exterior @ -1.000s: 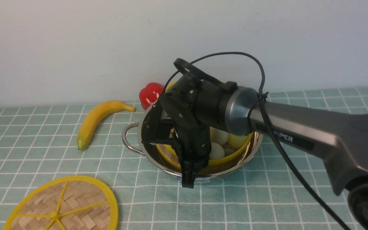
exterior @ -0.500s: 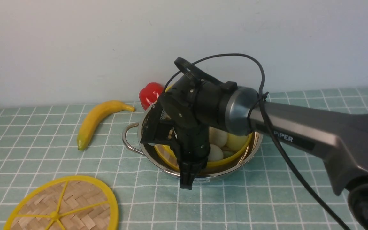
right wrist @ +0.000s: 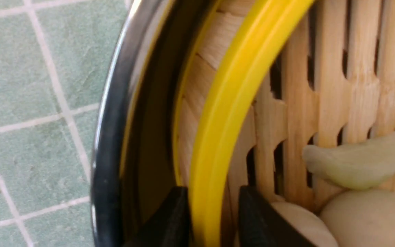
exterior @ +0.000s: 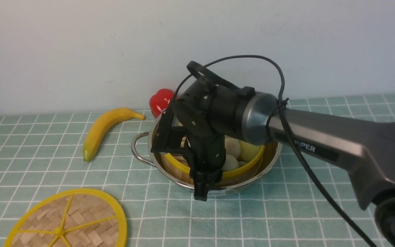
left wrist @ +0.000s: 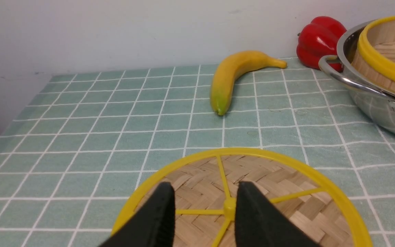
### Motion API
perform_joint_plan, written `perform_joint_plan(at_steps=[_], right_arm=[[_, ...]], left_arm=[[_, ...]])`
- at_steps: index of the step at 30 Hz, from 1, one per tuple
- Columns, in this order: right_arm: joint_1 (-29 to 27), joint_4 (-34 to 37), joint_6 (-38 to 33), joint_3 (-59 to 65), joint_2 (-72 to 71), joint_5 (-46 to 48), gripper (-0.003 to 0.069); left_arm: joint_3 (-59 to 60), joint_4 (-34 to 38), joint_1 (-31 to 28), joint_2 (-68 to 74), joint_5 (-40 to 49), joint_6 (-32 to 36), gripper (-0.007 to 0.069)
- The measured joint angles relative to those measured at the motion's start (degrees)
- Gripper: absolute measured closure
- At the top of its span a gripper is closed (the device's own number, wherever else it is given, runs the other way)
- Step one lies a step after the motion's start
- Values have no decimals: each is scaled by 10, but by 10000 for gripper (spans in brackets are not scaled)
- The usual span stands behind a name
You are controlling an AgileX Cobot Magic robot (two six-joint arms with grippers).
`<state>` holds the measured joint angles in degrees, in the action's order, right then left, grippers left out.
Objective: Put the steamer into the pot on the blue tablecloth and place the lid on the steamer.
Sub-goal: 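Place the bamboo steamer basket of food into the steel pot with the right gripper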
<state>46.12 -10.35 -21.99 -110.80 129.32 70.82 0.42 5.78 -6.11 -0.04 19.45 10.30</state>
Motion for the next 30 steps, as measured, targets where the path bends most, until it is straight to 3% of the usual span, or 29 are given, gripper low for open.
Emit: perform_joint_plan(at_steps=[4,20,25,30], right_arm=[[0,-11,0,0,-4,0,368],[0,4,1,0,-18,-2,337],[0,13,-3,-1,-19,-3,263],[0,13,2,-1,-19,-3,245]], left_arm=[[0,0,0,0,0,0,382],[0,0,0,0,0,0,382],[0,0,0,0,0,0,382],[0,0,0,0,0,0,382]])
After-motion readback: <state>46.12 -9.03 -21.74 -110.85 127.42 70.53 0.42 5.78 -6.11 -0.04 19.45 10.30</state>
